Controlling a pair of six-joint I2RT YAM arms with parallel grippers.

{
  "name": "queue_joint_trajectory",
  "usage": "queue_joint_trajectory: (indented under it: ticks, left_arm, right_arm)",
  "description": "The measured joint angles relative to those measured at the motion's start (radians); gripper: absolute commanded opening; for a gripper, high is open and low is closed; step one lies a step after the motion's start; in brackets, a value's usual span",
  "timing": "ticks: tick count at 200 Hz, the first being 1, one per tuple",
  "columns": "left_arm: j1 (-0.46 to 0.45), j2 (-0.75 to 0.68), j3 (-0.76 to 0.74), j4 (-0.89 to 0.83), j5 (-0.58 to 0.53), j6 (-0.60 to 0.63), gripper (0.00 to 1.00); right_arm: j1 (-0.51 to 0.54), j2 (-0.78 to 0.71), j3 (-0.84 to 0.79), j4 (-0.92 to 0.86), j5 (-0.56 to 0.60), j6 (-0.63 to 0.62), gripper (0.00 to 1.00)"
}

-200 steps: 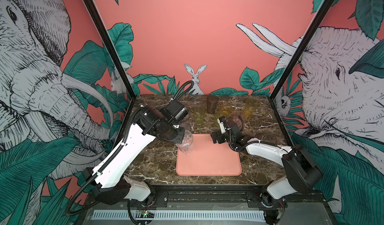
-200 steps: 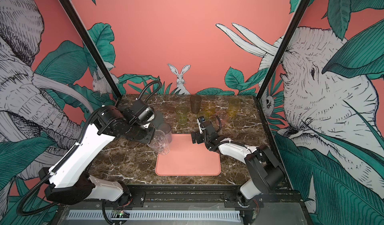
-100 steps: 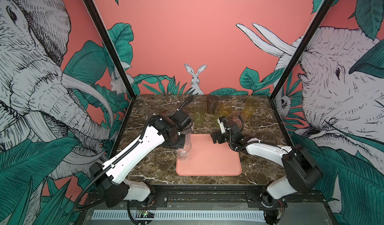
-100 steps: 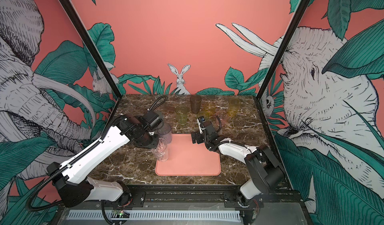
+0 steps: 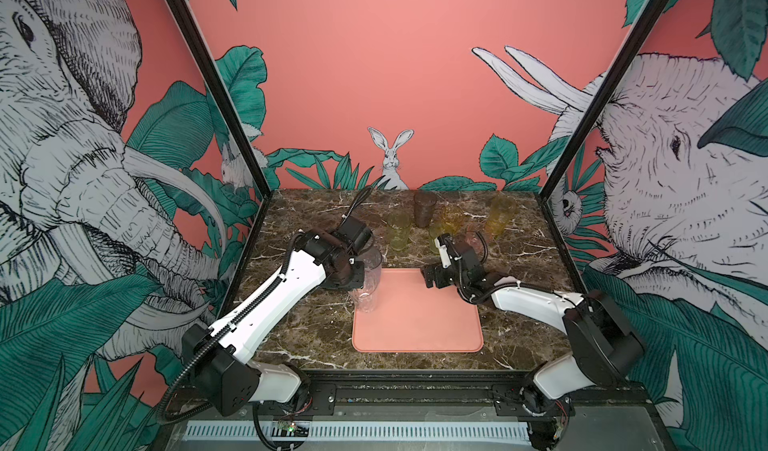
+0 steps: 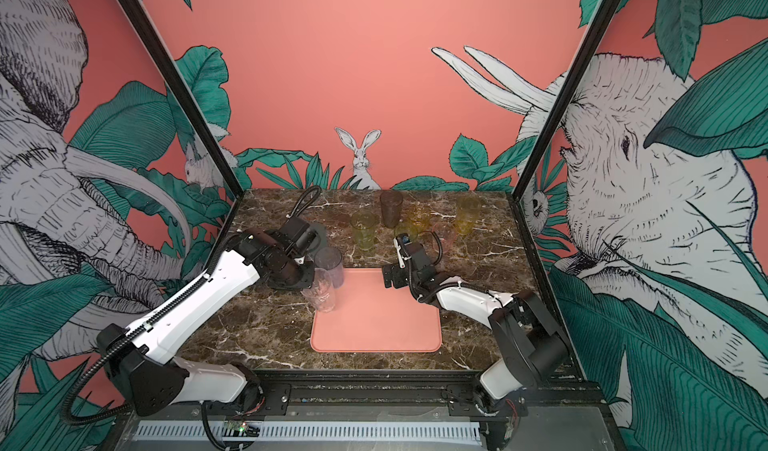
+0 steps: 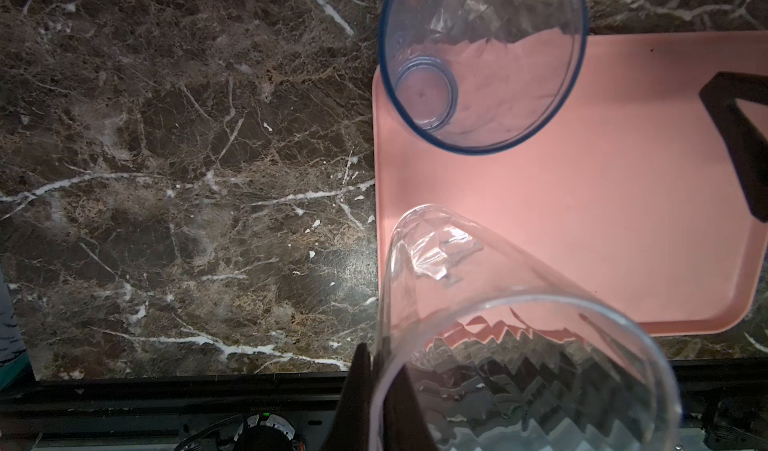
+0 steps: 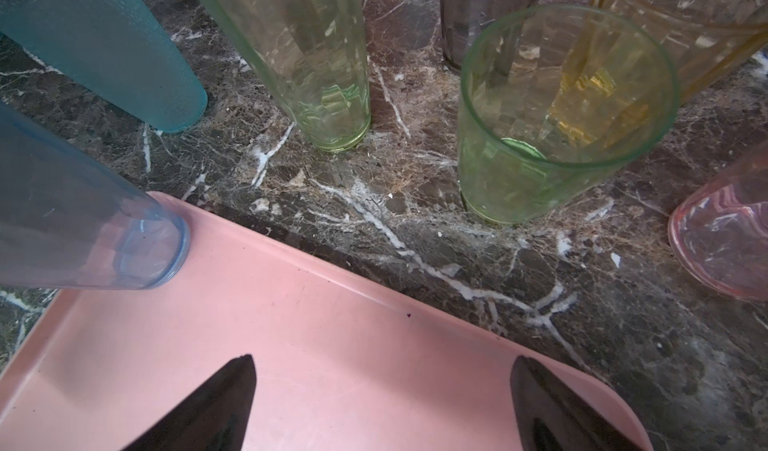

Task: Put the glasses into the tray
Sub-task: 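Lower the plain clear glass onto the tray beside the blue-rimmed glass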

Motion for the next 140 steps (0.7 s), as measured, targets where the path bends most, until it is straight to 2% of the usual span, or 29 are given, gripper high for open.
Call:
queue_joint_trajectory:
  ticks: [140]
  left_arm:
    - [0.000,0.104,-0.045,0.094,0.006,0.022,0.00]
  right_arm:
    - [0.000,0.000,0.000,-0.008,0.005,0.000,0.98]
